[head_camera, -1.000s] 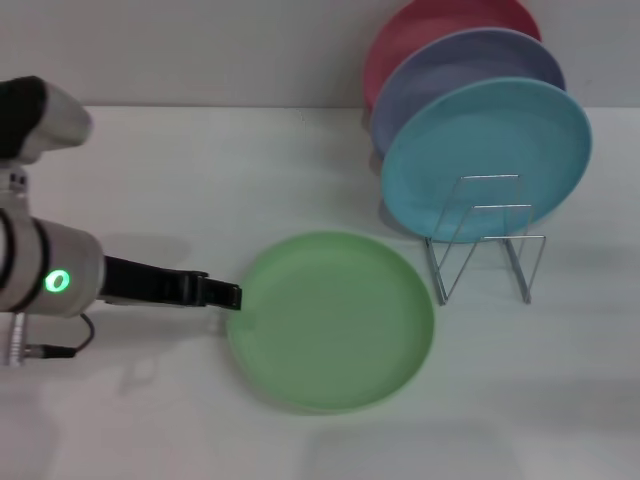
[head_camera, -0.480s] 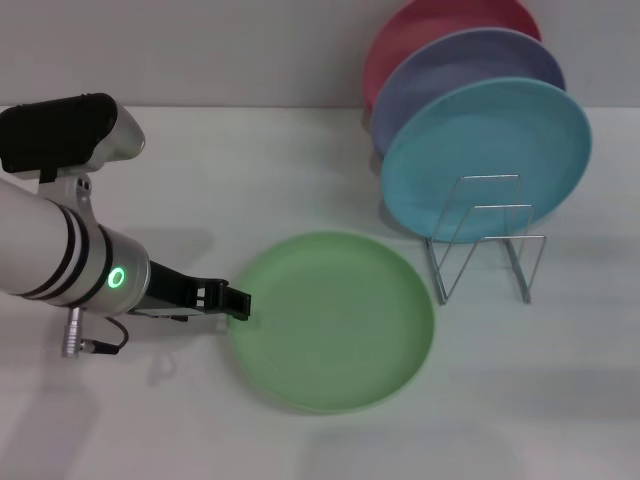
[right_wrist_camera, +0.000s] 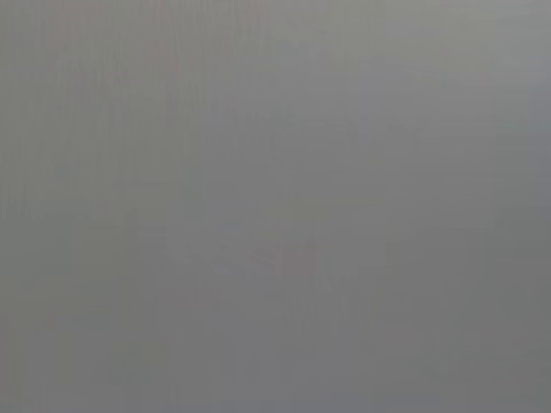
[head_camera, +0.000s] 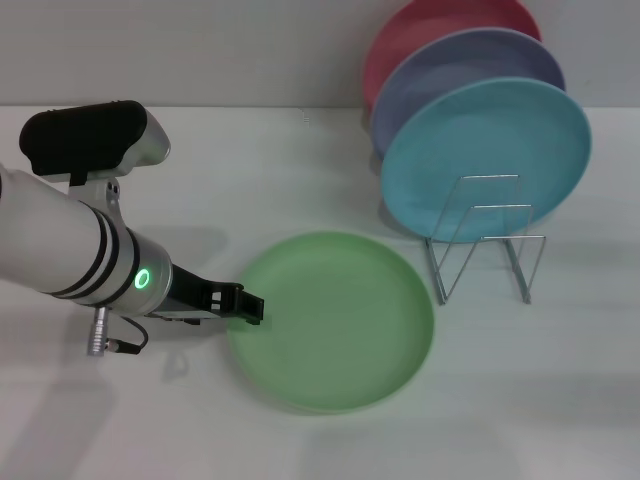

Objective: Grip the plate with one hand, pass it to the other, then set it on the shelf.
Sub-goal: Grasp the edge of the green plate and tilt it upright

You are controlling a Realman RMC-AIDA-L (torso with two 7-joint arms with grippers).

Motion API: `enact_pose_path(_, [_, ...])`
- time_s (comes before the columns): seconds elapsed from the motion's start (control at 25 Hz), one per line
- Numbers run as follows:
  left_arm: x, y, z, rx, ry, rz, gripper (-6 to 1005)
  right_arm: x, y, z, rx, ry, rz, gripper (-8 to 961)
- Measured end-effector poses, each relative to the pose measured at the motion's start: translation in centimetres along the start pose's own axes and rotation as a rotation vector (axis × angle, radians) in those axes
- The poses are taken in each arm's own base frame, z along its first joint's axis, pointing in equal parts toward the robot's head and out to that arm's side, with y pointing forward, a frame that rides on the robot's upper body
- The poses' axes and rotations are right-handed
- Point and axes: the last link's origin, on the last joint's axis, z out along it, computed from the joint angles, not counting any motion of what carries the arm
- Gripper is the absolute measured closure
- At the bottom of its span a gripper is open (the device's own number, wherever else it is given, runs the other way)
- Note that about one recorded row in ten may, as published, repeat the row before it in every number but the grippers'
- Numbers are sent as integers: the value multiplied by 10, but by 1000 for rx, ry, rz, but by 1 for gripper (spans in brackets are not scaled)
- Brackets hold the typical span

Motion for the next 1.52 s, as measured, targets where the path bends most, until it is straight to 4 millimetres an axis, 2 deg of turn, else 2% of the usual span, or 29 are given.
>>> enact_pose_path(0.92, [-1, 6, 11, 13, -22, 35, 275, -1, 0, 1, 1, -6, 0, 374])
enact_pose_path(1.4, [0, 8, 12, 17, -24, 46, 401, -1, -1, 2, 0, -7, 5, 373])
enact_pose_path(1.52, [2, 8, 11, 19, -23, 48, 401, -1, -2, 3, 0, -6, 4, 373])
